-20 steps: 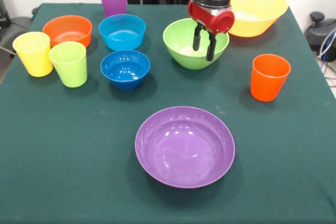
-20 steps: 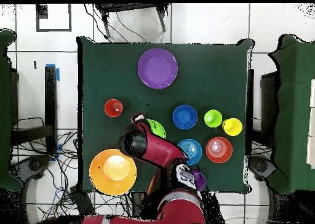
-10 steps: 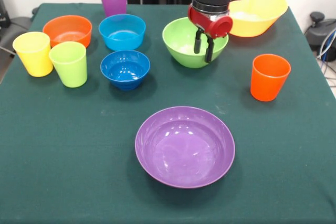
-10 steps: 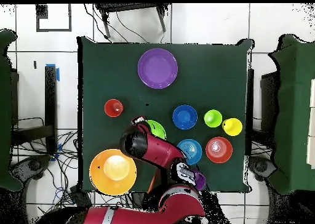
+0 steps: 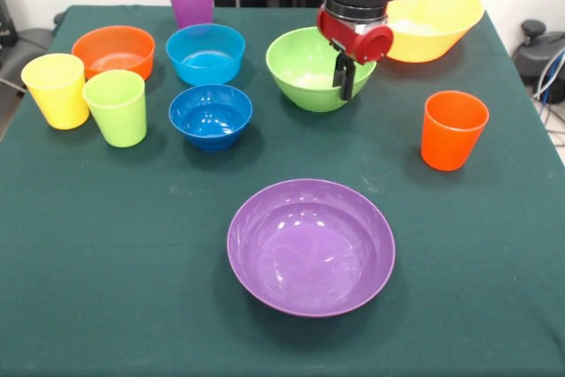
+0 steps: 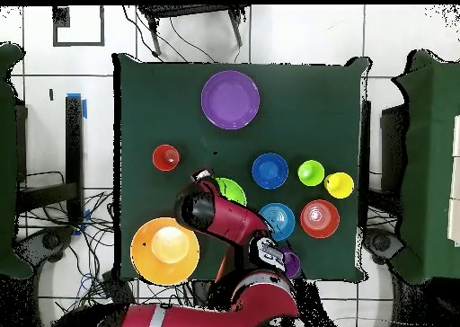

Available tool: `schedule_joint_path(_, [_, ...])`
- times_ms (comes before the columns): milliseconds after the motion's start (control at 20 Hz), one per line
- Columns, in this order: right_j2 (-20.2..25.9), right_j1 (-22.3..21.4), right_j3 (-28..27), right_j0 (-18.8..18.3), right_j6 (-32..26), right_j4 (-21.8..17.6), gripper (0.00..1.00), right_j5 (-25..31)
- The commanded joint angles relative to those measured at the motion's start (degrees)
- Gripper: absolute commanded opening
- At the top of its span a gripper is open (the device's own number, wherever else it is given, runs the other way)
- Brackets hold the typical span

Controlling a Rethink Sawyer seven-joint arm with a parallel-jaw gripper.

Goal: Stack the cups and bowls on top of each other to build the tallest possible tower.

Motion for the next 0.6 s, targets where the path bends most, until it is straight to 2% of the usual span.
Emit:
schedule_joint_path(50, [5.5,2.7,-2.8,-0.1,6.2,-1.5,0.00,-1.6])
schedule_joint_path(350, [5.0,1.0,-2.8,0.0,5.4,-1.6,0.00,0.0])
schedule_joint_path(600, [8.2,-4.3,-0.8,-2.8,4.7,-2.7,0.00,3.0])
